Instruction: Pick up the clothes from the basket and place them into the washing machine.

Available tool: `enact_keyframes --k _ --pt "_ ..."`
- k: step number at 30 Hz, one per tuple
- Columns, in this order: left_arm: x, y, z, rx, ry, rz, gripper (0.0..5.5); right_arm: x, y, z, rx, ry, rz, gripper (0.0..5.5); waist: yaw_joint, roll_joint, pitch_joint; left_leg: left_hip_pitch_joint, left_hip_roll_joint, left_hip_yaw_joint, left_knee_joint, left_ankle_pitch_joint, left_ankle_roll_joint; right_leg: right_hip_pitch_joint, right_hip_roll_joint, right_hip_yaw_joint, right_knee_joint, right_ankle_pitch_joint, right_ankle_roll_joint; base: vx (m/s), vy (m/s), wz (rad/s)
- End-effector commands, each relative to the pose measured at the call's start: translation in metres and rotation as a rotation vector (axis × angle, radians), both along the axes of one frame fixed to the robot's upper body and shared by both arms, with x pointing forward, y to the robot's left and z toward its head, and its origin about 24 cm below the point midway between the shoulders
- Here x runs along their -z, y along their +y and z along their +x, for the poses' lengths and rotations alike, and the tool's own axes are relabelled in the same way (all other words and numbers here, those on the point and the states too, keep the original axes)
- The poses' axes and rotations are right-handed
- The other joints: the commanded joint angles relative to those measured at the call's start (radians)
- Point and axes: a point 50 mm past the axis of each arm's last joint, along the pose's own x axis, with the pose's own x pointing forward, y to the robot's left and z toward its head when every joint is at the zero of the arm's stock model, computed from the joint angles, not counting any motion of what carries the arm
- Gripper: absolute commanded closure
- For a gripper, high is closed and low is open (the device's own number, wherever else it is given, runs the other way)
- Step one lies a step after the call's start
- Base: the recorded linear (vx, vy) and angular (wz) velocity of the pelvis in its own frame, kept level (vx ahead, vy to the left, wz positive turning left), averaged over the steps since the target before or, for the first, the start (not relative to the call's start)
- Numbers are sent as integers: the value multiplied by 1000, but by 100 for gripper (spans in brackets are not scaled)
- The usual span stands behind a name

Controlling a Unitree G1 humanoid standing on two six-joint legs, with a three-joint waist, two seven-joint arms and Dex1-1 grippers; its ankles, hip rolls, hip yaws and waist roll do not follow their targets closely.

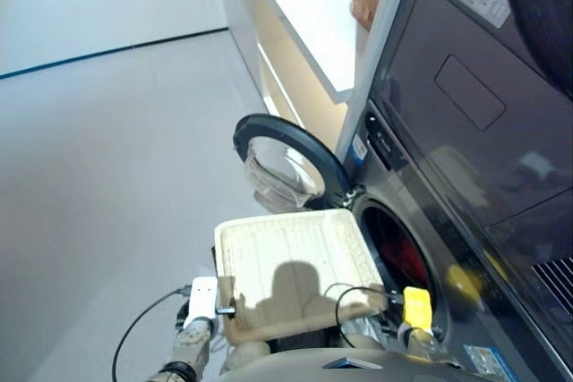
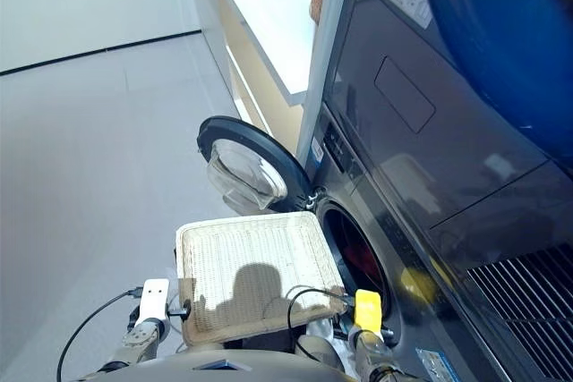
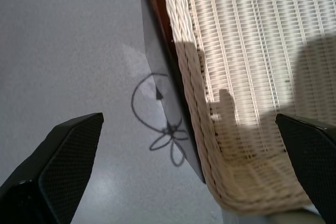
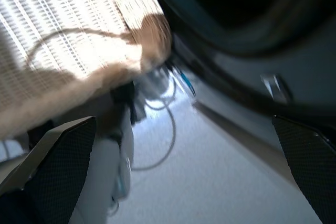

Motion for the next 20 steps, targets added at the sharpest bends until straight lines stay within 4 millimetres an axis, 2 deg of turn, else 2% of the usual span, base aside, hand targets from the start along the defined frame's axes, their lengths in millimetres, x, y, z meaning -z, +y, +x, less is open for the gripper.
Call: enact_keyframes --k 1,9,20 --pt "2 -1 -1 -28 24 -18 0 1 3 0 -51 28 5 0 -25 0 -20 -39 -37 41 -32 80 -35 13 9 -11 30 -7 63 0 0 0" --pt "9 -7 -18 -23 94 -59 0 3 3 -8 -40 64 28 0 -25 1 -54 24 -33 50 -32 61 -30 73 15 -4 35 -27 63 7 2 -3" --pt "10 -13 -20 -2 106 -77 0 5 8 -13 -51 84 44 0 -24 3 -68 54 -30 46 -32 53 -29 100 13 1 40 -39 61 0 0 0"
